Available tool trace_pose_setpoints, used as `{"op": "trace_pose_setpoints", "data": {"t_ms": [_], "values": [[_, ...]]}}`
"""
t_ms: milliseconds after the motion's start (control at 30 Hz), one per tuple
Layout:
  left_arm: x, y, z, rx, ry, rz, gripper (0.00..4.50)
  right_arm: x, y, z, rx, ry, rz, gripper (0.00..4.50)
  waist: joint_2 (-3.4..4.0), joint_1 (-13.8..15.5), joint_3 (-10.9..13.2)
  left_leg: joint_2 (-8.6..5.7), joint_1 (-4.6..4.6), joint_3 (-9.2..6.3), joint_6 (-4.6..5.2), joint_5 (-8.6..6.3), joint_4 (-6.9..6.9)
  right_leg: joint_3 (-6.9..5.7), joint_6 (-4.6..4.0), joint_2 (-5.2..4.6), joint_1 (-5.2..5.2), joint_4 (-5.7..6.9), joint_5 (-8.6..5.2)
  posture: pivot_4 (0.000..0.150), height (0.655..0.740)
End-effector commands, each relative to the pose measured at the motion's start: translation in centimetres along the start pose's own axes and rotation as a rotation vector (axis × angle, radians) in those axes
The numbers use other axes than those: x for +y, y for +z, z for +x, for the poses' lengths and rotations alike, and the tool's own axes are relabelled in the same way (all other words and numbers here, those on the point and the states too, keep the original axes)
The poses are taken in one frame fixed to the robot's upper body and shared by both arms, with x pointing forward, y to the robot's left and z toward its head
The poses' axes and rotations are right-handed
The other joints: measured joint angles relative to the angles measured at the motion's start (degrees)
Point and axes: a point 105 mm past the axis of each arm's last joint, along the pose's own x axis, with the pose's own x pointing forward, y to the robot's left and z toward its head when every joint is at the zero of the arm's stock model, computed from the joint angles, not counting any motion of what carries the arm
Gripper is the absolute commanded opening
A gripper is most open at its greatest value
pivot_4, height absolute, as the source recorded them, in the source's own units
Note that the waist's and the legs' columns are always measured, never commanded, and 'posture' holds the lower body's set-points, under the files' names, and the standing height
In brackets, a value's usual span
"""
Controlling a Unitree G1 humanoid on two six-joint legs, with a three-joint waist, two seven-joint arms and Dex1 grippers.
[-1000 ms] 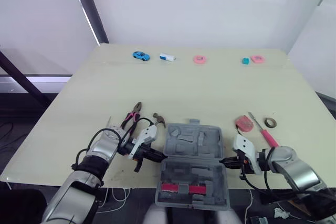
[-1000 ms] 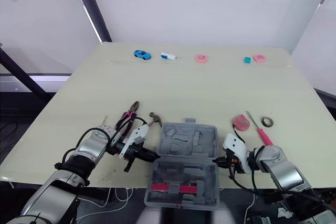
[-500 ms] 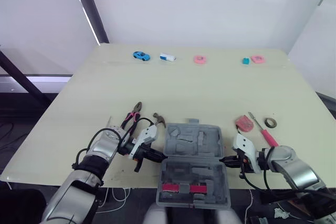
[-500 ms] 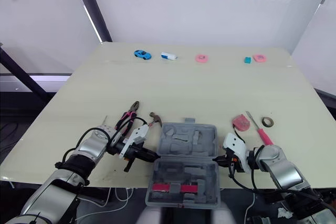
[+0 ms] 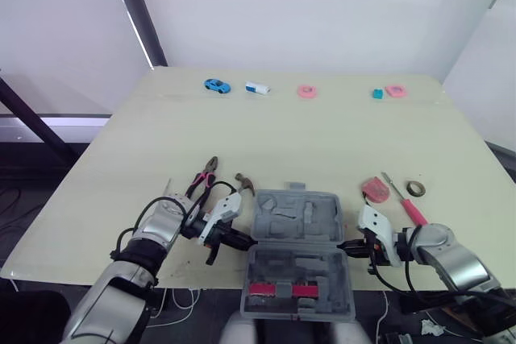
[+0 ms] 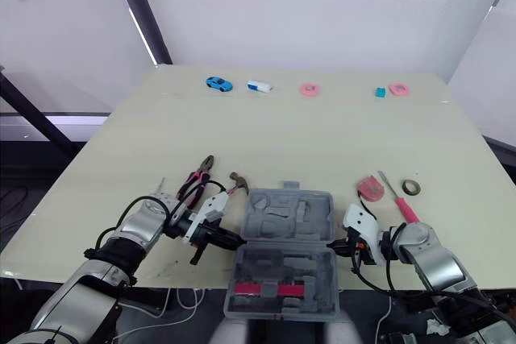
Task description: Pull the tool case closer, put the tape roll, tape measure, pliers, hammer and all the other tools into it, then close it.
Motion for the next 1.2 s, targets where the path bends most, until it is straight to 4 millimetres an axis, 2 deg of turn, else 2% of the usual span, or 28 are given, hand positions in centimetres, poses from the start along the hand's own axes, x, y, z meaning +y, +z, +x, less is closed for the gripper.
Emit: {"op": "trace_pose_setpoints", "data": {"t_ms": [33, 1200], "values": [[-0.9, 0.1, 0.3, 0.012, -0.076, 0.013, 0.07, -0.1, 0.9, -0.3, -0.02, 0.0, -0.029, 0.0, 0.0, 0.0, 0.0, 0.0, 0.0, 0.0, 0.0, 0.0, 0.0, 0.0, 0.0, 0.0, 0.0, 0.0, 0.0, 0.15, 0.7395], [-0.1, -0.5, -1.9, 0.031, 0.004, 0.006, 0.07, -1.0, 0.3, -1.9, -0.018, -0.049, -0.011, 0.0, 0.0, 0.0, 0.0, 0.0, 0.0, -0.04, 0.0, 0.0, 0.0, -0.02, -0.06, 0.0, 0.0, 0.01, -0.04, 0.15, 0.7395]]}}
